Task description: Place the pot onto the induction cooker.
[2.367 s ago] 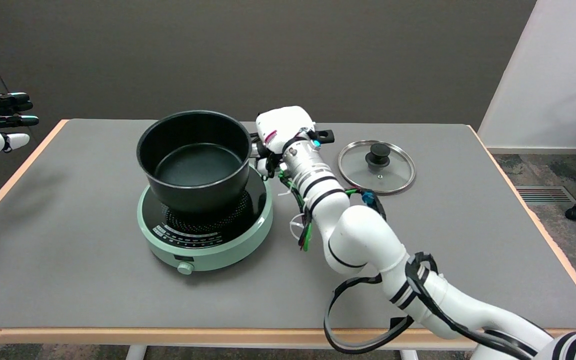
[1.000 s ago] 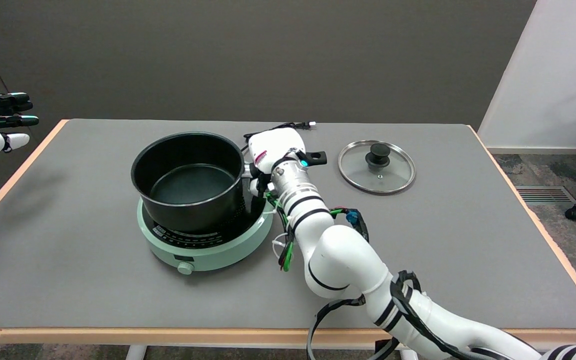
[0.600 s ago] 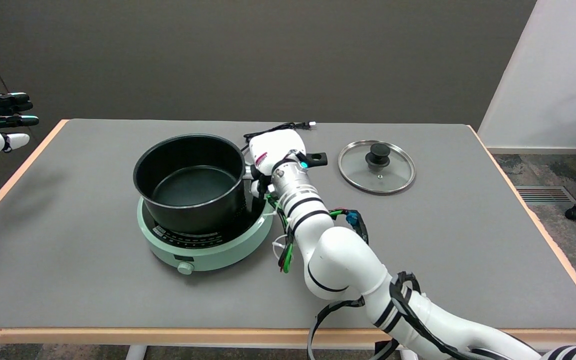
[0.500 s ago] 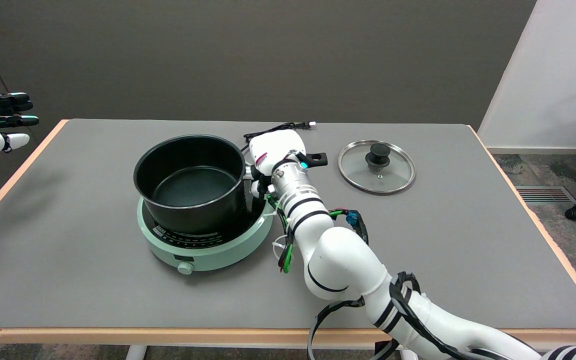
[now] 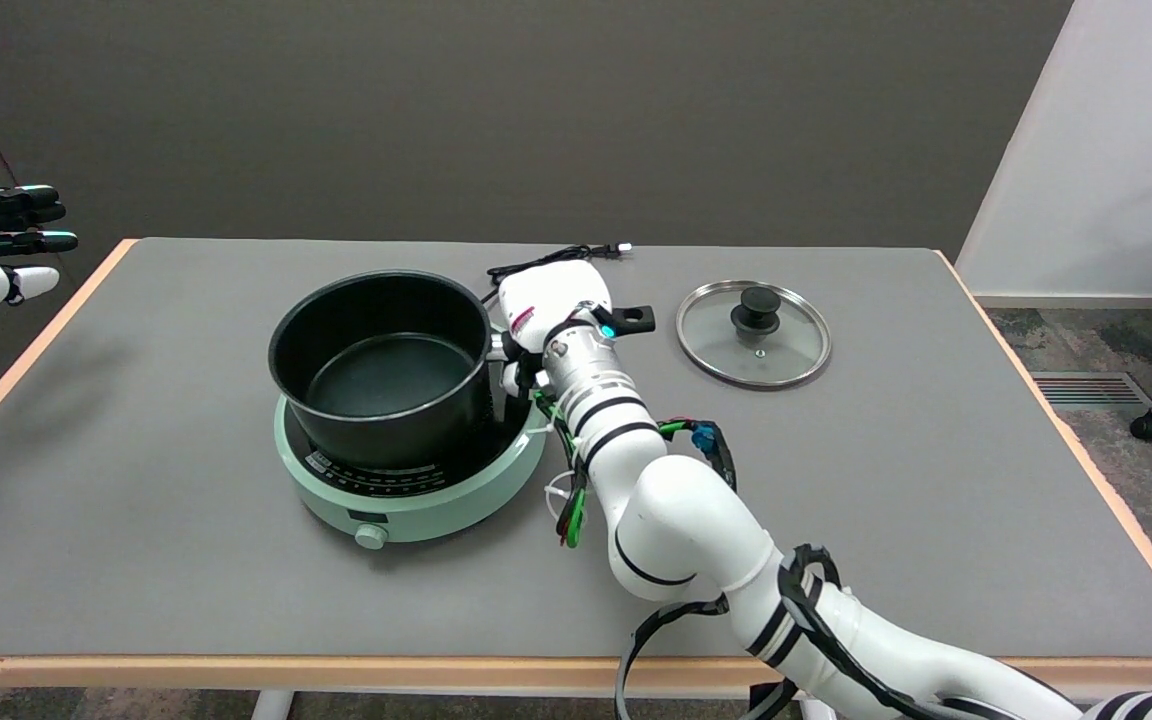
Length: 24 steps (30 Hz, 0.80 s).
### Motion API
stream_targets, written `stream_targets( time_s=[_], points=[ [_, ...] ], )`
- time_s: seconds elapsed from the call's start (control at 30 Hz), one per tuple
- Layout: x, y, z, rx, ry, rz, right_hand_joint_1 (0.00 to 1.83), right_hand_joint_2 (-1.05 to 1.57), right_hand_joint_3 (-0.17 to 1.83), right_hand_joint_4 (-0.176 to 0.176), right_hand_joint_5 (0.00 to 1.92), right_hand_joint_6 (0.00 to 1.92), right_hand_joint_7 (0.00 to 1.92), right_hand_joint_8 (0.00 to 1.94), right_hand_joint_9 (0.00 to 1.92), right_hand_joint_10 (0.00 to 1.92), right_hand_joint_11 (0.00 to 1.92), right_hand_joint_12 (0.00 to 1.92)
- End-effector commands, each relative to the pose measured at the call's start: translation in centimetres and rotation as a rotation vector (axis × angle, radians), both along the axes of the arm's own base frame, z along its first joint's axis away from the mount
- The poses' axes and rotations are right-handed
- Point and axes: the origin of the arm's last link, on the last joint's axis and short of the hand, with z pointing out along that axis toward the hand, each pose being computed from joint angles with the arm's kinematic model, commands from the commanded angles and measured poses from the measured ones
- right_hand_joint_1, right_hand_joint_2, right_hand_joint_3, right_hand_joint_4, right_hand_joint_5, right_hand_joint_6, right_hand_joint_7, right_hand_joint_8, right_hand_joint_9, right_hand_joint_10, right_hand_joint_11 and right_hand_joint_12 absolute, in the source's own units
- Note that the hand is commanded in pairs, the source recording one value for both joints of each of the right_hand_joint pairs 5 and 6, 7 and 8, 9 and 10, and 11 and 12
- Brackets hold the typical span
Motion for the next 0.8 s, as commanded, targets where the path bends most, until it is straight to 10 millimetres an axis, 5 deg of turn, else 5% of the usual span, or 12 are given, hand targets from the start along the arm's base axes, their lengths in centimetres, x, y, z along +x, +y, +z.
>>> stream_targets(
  time_s=[0.03, 0.6, 0.8],
  points=[
    [-0.1, 0.0, 0.06, 0.0, 0.006, -0.001, 1.1, 0.95, 0.92, -0.088, 1.74, 1.74, 1.74, 1.74, 1.74, 1.74, 1.74, 1.74],
    [-0.17, 0.02, -0.03, 0.004, 0.002, -0.002, 1.12, 0.75, 1.13, -0.101, 1.55, 1.55, 1.55, 1.55, 1.55, 1.55, 1.55, 1.55],
    [-0.02, -0.07, -0.38, 0.048, 0.007, 0.01, 1.09, 0.55, 1.64, -0.022, 1.2, 1.2, 1.2, 1.2, 1.2, 1.2, 1.2, 1.2]
  ],
)
